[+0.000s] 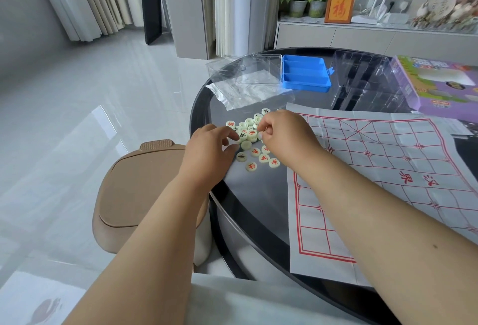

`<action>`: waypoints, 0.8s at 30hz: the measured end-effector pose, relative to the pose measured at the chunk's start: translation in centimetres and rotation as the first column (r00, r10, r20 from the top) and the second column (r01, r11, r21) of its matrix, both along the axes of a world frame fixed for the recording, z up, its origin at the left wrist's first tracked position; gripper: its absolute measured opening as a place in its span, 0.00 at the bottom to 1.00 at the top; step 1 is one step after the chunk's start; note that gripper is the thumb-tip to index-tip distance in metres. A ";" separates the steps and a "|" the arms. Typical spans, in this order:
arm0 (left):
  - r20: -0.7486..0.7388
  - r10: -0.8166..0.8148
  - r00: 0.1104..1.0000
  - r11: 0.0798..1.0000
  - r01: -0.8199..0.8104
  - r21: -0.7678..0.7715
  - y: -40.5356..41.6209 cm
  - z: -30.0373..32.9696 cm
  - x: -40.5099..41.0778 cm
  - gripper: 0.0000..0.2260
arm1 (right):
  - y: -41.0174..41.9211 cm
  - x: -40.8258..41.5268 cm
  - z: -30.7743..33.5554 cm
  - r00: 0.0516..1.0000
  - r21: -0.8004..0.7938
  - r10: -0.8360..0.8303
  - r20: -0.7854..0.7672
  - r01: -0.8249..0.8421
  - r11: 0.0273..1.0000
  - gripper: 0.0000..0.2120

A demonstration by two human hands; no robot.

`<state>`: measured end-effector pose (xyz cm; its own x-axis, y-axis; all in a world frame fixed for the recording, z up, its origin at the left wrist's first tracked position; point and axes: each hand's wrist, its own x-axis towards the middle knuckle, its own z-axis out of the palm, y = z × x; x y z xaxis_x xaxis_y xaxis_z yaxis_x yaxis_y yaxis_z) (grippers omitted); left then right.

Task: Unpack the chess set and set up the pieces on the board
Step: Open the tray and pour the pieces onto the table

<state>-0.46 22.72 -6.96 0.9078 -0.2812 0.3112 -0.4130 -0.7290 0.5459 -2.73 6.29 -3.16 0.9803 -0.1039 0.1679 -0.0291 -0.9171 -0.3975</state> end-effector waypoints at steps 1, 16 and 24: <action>0.006 -0.010 1.000 1.000 0.010 -0.003 0.0 0.0 0.0 0.06 | 0.2 0.3 -0.1 1.000 -0.007 0.021 0.002 -0.021 1.000 0.11; 0.029 0.013 1.000 0.987 -0.018 0.161 -0.3 -0.6 0.1 0.17 | 2.5 1.1 0.0 0.985 -0.212 0.055 -0.161 -0.089 0.973 0.07; 0.087 0.054 0.995 0.998 -0.058 0.034 -0.8 -0.6 0.1 0.11 | 1.8 1.0 1.1 0.953 -0.140 0.096 -0.287 -0.141 0.980 0.12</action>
<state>-0.39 21.97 -7.56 0.8928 -0.2434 0.3791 -0.4152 -0.7713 0.4824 -1.74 8.06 -2.02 0.9940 0.0214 -0.1072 -0.0050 -0.9709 -0.2396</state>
